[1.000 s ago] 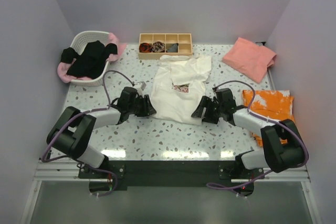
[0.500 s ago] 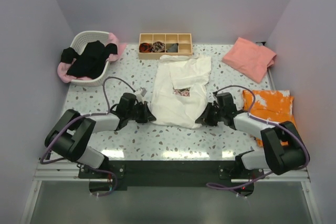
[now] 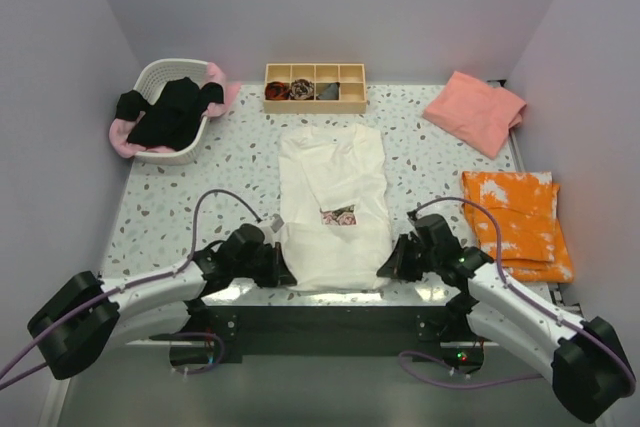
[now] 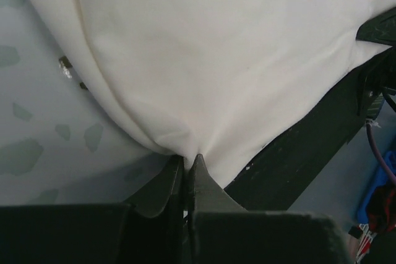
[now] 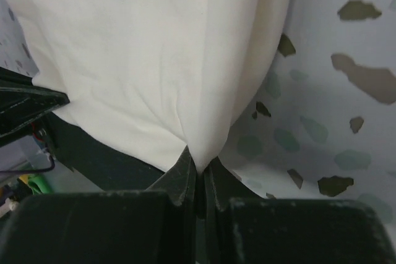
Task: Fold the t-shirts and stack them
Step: Grab one side of the 2/3 rectangular tshirt with both arms, then fold the long partially folded tshirt into a neat square
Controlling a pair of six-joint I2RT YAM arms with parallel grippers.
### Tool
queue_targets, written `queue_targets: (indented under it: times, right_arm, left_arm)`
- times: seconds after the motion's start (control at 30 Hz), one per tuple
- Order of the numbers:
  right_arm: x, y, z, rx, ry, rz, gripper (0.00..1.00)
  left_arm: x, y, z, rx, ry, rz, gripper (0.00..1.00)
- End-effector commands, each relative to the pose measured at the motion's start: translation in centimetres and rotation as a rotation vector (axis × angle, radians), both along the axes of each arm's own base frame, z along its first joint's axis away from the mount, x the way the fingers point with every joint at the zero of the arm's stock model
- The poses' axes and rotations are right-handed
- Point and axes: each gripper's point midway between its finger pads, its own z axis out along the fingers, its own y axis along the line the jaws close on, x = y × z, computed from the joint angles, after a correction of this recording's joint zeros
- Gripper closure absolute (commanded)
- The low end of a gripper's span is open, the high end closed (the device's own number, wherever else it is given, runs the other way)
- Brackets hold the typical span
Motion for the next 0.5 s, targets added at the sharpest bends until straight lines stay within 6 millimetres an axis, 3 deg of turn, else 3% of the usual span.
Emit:
queue_targets:
  times: [0.0, 0.1, 0.27, 0.43, 0.47]
  right_arm:
    - [-3.5, -0.8, -1.4, -0.035, 0.1, -0.035, 1.0]
    - [-3.6, -1.4, -0.5, -0.041, 0.064, -0.05, 1.0]
    - [-2.0, -1.3, 1.2, -0.066, -0.005, -0.041, 1.0]
    - [0.5, -0.6, 3.5, -0.105, -0.075, -0.018, 1.0]
    - [1.5, -0.3, 4.6, -0.097, -0.11, -0.029, 1.0]
  left_arm:
    - [-2.1, 1.7, -1.0, 0.048, 0.089, 0.081, 1.0]
    - [-1.8, 2.1, -0.2, 0.047, 0.063, 0.104, 1.0]
    - [-0.2, 2.0, 1.4, 0.076, 0.006, 0.139, 1.0]
    - [2.0, 1.7, 3.4, 0.122, -0.057, 0.169, 1.0]
    - [2.9, 1.2, 4.7, 0.116, -0.09, 0.173, 1.0]
